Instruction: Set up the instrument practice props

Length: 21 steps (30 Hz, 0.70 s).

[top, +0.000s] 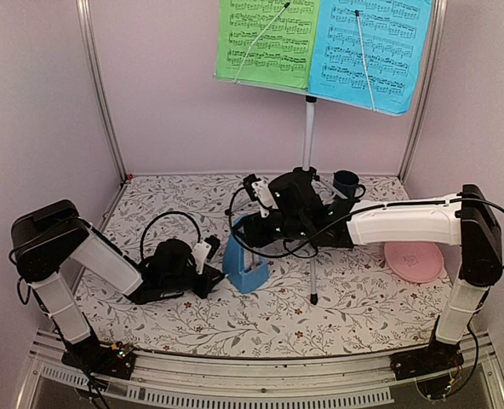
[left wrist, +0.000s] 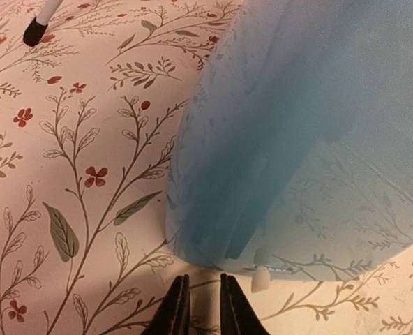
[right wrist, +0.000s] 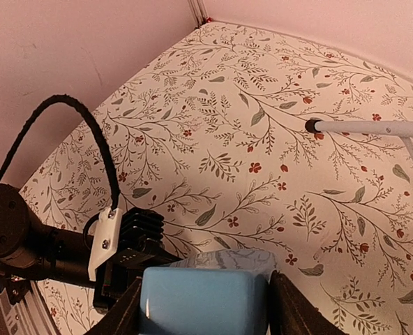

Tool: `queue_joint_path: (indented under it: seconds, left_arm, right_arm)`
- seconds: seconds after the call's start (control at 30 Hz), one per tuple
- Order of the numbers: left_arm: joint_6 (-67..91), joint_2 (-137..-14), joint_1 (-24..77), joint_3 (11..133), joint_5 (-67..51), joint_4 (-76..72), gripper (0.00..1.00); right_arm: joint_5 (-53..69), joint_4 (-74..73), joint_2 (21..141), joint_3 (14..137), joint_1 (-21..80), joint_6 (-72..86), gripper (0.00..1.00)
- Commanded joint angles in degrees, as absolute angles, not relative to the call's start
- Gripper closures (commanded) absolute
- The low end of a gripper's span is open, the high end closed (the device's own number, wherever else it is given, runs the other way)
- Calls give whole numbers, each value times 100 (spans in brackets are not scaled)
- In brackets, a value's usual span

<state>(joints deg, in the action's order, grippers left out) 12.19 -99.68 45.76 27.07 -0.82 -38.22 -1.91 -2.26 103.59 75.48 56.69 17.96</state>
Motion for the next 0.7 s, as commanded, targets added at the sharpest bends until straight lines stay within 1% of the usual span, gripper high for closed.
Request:
queue_joint_path:
  seconds: [0.0, 0.13, 0.37, 0.67]
  left_arm:
    - [1188, -10031, 4735, 2855, -140, -3841, 83]
    - [1081, -10019, 4831, 2842, -68, -3872, 84]
    - [1085, -9835, 4491, 2649, 42, -3899, 85]
    - [1039, -10145, 4869, 2931, -522, -3921, 88]
  right_arm:
    - [-488, -378, 10555, 7449, 5811, 1782, 56]
    - [-576, -370, 10556, 7444, 5859, 1715, 56]
    - [-615, -352, 10552, 7445, 5869, 1674, 57]
    - [-628, -350, 10552, 7454, 5878, 1688, 57]
